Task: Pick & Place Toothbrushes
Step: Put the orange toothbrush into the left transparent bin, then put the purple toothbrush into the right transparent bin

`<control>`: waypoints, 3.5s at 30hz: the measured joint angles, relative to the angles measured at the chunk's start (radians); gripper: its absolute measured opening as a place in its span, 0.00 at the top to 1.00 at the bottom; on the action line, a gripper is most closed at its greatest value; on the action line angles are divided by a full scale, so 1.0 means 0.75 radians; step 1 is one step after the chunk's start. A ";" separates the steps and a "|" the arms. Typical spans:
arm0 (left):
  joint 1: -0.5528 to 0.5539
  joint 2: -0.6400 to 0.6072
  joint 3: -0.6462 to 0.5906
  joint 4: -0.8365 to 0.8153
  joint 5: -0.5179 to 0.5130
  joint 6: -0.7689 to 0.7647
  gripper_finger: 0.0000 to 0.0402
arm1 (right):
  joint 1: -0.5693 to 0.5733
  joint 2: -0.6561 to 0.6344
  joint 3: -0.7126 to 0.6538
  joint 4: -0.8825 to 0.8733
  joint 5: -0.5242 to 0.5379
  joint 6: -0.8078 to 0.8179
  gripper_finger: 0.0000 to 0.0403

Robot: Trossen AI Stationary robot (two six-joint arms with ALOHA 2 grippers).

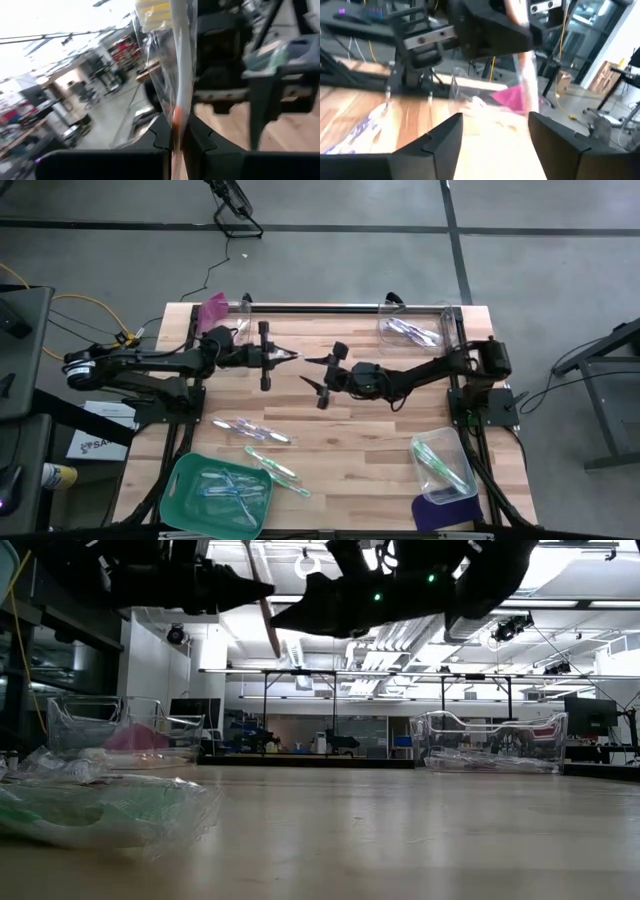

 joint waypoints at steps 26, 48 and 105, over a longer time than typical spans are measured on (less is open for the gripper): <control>-0.001 -0.430 0.000 -0.930 -1.150 -0.079 0.96 | 0.035 -0.137 0.000 -0.516 0.051 0.177 0.42; 0.391 -0.260 0.253 -1.726 -1.110 -0.629 0.96 | 0.025 -0.137 0.000 -0.516 0.050 0.210 0.42; 0.689 0.147 0.635 -2.117 -0.771 -0.412 0.68 | 0.025 -0.136 0.000 -0.587 0.050 0.245 0.42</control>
